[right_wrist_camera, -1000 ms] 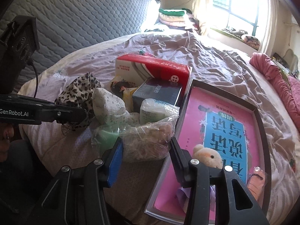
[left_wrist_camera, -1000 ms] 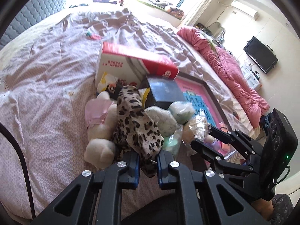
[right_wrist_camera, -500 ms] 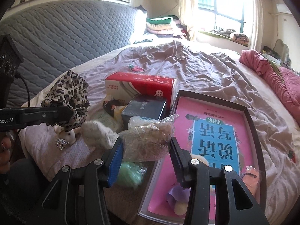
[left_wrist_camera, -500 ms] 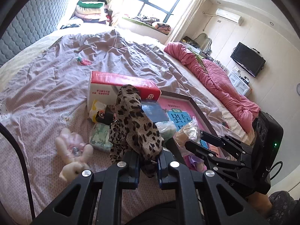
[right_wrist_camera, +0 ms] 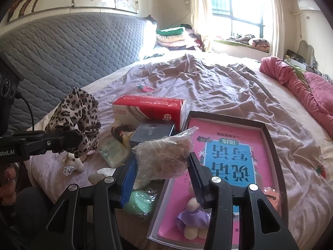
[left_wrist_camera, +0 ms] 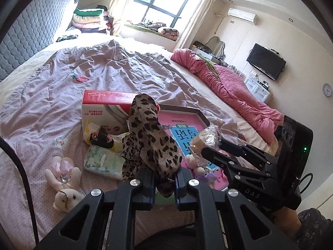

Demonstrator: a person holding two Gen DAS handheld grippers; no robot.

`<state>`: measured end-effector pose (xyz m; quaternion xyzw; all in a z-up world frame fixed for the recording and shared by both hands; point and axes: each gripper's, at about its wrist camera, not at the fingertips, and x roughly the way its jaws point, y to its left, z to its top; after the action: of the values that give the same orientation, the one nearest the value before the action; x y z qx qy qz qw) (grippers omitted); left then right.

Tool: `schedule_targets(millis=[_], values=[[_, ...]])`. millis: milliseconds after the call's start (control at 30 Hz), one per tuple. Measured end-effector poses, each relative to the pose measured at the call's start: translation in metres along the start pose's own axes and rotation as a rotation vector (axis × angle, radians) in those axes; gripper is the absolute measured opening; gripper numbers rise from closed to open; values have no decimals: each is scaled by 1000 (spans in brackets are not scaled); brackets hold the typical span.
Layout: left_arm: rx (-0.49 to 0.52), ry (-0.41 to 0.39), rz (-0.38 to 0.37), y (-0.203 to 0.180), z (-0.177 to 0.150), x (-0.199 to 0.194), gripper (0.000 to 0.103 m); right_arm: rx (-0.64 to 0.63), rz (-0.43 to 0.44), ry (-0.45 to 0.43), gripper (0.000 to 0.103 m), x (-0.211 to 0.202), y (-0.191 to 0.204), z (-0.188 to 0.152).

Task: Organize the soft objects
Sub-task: 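Lift the leopard cloth with the left gripper while the right gripper carries the clear bag over the tray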

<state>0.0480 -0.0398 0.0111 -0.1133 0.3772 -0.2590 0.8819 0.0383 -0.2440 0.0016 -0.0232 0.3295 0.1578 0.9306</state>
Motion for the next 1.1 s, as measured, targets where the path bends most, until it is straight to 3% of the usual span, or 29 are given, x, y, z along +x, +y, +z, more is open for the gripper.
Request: schedule_targets(millis=[300, 933, 1100], values=[[28, 9, -9, -22, 7, 9, 14, 45, -34, -35, 49, -22, -23, 1], [121, 105, -43, -80, -1, 53, 14, 126, -110, -70, 49, -52, -69, -9], [140, 148, -6, -86, -4, 70, 14, 143, -117, -70, 49, -54, -76, -12]])
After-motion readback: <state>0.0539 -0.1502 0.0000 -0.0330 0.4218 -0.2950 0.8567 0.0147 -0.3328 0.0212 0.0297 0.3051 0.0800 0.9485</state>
